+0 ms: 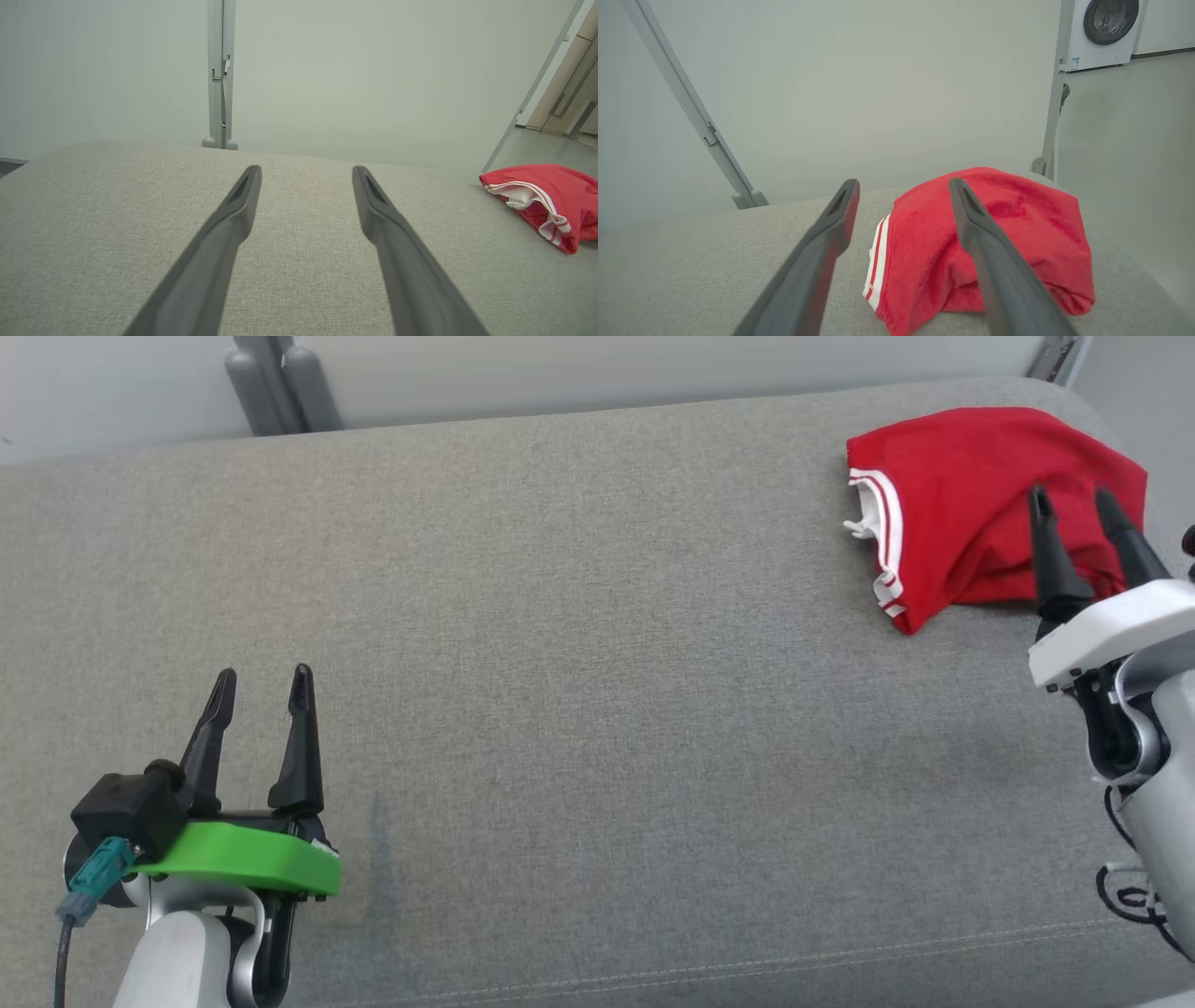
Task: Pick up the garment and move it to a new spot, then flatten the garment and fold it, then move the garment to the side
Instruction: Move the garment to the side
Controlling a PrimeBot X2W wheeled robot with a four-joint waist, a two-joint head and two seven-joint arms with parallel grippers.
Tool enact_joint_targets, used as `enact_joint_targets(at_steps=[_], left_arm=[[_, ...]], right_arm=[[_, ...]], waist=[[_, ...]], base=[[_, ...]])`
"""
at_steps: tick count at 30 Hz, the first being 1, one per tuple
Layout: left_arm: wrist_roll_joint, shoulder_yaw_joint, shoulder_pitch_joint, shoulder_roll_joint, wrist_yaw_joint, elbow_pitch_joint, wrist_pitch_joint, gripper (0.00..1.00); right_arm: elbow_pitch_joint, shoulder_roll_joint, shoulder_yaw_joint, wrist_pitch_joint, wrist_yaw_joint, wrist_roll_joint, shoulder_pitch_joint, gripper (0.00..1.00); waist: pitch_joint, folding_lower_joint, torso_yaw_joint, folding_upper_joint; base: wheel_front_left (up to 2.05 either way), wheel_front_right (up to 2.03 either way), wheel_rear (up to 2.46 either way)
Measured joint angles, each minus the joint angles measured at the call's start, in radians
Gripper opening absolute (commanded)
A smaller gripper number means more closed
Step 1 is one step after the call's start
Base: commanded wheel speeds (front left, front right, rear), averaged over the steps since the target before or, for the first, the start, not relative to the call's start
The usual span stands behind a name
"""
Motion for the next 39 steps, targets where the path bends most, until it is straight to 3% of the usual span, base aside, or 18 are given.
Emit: enact_joint_targets(at_steps=[10,21,39], left_arm=[[0.002,0.017,0.031,-0.004,0.0,-0.012,0.0,1.0],[0.034,0.028,0.102,-0.006,0.001,0.016,0.0,1.0],[0.06,0.036,0.109,-0.007,0.011,0.015,0.0,1.0]], right_arm=[[-0.157,0.077,-0.101,0.0,-0.012,-0.01,0.179,1.0],[-0.281,0.132,-0.118,0.0,-0.021,-0.135,0.366,1.0],[-0.399,0.175,-0.142,0.0,-0.02,-0.224,0.447,1.0]], waist=[[-0.061,0.0,-0.052,0.0],[-0.112,0.0,-0.067,0.0],[-0.119,-0.0001,-0.059,0.0]], base=[[0.0,0.0,0.0],[0.0,0.0,0.0],[0.0,0.0,0.0]])
